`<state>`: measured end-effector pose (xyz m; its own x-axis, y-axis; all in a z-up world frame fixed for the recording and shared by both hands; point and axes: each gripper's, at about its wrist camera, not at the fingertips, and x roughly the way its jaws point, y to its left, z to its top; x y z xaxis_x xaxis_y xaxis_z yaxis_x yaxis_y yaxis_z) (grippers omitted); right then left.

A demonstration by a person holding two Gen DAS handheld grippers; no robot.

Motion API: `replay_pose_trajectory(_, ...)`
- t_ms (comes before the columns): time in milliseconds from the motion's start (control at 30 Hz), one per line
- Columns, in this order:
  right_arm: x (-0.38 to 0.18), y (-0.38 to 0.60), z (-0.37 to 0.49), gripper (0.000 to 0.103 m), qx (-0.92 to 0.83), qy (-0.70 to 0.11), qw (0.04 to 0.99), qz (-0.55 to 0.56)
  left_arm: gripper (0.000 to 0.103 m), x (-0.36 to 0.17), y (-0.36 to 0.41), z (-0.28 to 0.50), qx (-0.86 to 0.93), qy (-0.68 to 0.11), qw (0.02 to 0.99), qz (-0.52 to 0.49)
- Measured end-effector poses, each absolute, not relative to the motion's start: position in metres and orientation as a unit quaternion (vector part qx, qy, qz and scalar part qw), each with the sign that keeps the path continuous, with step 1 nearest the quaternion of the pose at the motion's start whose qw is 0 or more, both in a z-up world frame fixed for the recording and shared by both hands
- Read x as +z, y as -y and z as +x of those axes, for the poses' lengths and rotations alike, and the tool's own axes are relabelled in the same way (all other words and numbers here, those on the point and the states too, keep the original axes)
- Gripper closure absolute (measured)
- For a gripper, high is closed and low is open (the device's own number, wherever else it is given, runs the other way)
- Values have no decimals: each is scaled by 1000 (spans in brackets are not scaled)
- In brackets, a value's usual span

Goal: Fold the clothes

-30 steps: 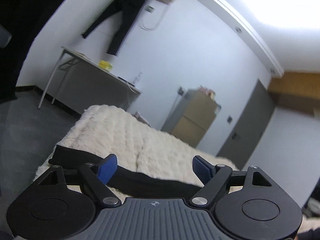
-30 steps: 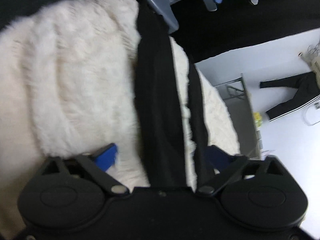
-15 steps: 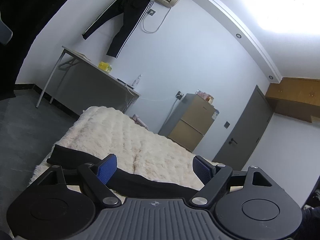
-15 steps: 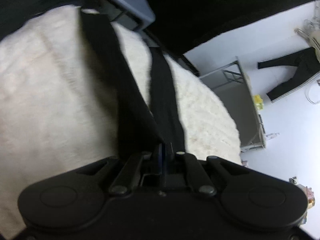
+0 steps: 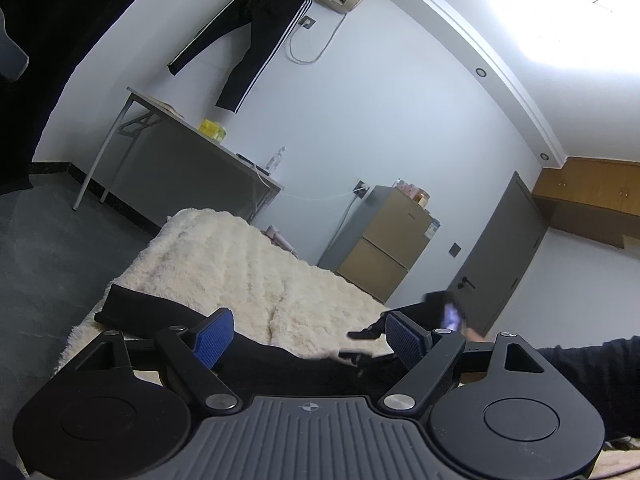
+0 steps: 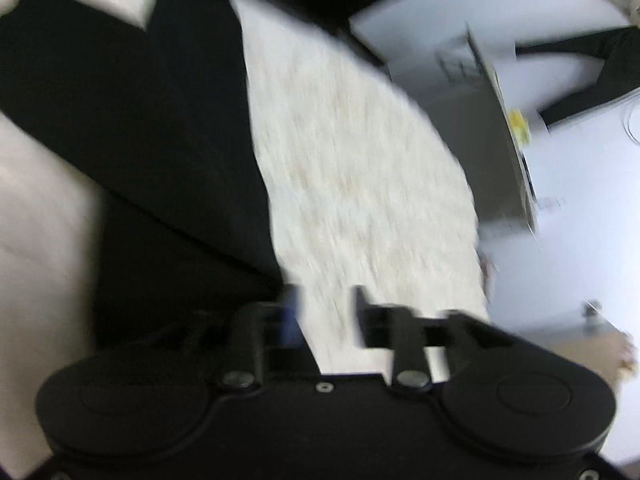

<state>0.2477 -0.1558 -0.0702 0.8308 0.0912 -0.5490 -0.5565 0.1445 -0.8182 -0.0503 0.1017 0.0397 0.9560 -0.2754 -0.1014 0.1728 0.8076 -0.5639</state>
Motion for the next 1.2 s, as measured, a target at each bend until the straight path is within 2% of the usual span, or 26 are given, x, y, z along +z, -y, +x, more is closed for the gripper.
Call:
replay_pose_trajectory(67,-62,162,230,39,184,-148,783,-575,23,39,-101,-49,-118,-95,946,-286)
replay_pose_trajectory(133,-49,170,207,22,157,-108,836,-514,23,39,-100,-48,-117,-100,946,-285)
replay_pose_trajectory(233,-47,192,161,6,188,-77,893,-403,22,37,-92,-35,-118,-140,946,-266)
replay_pose_trajectory(333,-88,211,112,5,255,-47,893,-368,23,36,-73,-19,-113,-202,951,-205)
replay_pose_trajectory(500,-167,219,75,4,284,17,853,-437,25,30,-21,-3,-102,-283,953,-44)
replay_pose_trajectory(533,-174,222,75,0,277,33,859,-430,28,26,-8,1,-99,-301,948,-6)
replay_pose_trajectory(600,-180,225,82,0,271,32,869,-413,32,15,8,13,-80,-331,939,49)
replay_pose_trajectory(700,-196,224,90,0,260,42,874,-408,45,-6,37,34,-24,-361,917,169)
replay_pose_trajectory(800,-206,226,84,0,242,76,874,-415,57,-27,54,50,-10,-375,895,241)
replay_pose_trajectory(900,-209,228,86,0,243,80,873,-414,61,-38,53,57,-16,-392,885,250)
replay_pose_trajectory(933,-209,230,86,0,244,81,873,-413,66,-40,52,57,-19,-395,884,250)
replay_pose_trajectory(967,-210,232,85,0,244,82,874,-413,79,-38,49,58,-25,-397,885,243)
replay_pose_trajectory(1033,-211,234,84,0,243,86,874,-412,96,-34,41,59,-35,-399,887,228)
replay_pose_trajectory(1200,-214,236,79,0,241,95,873,-412,100,-10,12,71,-67,-405,895,171)
